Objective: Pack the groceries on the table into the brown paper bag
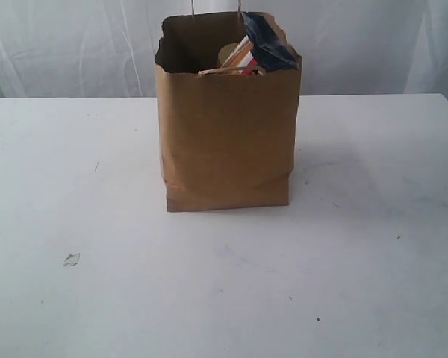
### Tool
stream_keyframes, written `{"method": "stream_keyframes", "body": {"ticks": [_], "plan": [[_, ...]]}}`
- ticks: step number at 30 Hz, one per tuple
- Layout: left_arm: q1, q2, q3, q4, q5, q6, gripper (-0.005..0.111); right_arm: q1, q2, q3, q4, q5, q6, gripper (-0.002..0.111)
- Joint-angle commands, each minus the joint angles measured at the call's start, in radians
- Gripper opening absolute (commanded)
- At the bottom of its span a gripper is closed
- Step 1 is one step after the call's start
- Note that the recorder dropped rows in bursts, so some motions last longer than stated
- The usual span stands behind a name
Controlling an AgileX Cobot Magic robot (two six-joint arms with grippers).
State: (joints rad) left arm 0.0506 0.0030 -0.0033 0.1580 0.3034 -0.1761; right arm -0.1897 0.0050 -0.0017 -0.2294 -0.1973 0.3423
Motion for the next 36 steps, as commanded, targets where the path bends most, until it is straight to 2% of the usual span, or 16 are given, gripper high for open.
{"method": "stream_keyframes", "body": {"ticks": [1, 3, 6, 8, 13, 36], "plan": [[-0.005, -0.003, 0.003, 0.004, -0.002, -0.007, 0.000, 0.003, -0.005, 0.002, 0.557, 0.016, -0.648, 0.000], [-0.005, -0.003, 0.003, 0.004, -0.002, -0.007, 0.000, 0.003, -0.005, 0.002, 0.536, 0.016, -0.652, 0.000], [-0.005, -0.003, 0.003, 0.004, -0.002, -0.007, 0.000, 0.003, -0.005, 0.002, 0.322, 0.084, -0.426, 0.000], [-0.005, -0.003, 0.003, 0.004, -0.002, -0.007, 0.000, 0.003, -0.005, 0.002, 0.244, 0.197, -0.317, 0.000], [-0.005, -0.003, 0.003, 0.004, -0.002, -0.007, 0.000, 0.003, -0.005, 0.002, 0.229, 0.552, -0.297, 0.000], [-0.005, -0.003, 0.003, 0.011, 0.008, 0.023, 0.000, 0.003, -0.005, 0.002, 0.229, 0.550, -0.293, 0.000]]}}
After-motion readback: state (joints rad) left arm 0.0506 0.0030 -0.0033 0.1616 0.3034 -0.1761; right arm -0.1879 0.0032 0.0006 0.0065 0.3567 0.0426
